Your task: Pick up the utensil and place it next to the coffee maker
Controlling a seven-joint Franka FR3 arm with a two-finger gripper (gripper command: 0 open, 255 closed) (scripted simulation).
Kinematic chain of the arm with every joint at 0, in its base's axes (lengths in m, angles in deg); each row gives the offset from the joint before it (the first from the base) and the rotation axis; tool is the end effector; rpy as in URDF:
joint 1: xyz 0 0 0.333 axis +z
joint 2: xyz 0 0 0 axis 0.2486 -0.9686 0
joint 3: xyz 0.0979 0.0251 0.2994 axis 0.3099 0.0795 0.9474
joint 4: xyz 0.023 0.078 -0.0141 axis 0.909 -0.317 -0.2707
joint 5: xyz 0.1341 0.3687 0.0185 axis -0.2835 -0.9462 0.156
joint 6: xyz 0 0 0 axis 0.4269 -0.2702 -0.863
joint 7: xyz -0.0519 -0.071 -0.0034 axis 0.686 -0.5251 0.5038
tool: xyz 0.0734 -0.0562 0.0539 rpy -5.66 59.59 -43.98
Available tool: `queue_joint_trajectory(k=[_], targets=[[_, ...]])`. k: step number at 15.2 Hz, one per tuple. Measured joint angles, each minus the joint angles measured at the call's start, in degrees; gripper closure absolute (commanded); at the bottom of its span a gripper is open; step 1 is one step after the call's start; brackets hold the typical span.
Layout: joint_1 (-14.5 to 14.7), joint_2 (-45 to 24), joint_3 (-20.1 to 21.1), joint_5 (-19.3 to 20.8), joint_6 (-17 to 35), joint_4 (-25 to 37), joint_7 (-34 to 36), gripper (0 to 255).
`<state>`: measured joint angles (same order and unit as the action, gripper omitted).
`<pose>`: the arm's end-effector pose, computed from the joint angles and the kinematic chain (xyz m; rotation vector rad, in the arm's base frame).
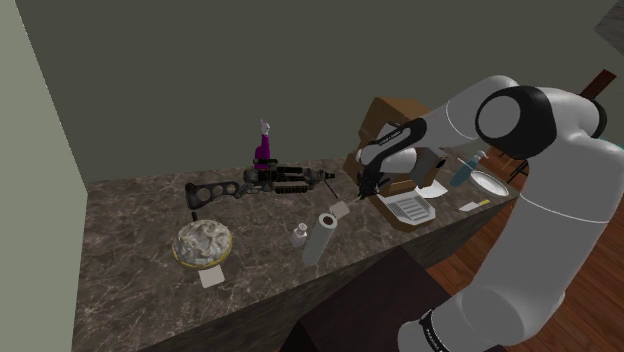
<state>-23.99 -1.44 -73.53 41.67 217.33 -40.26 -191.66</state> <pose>0.4884 -0.2355 0.2131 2.3673 1.9978 -0.0783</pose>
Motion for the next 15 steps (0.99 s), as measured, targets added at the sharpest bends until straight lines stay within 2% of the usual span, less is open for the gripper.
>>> queue_joint_trajectory(k=[15], targets=[[-2.6, -11.1, 3.5, -3.8, 8.9, 2.1, -2.1, 255]])
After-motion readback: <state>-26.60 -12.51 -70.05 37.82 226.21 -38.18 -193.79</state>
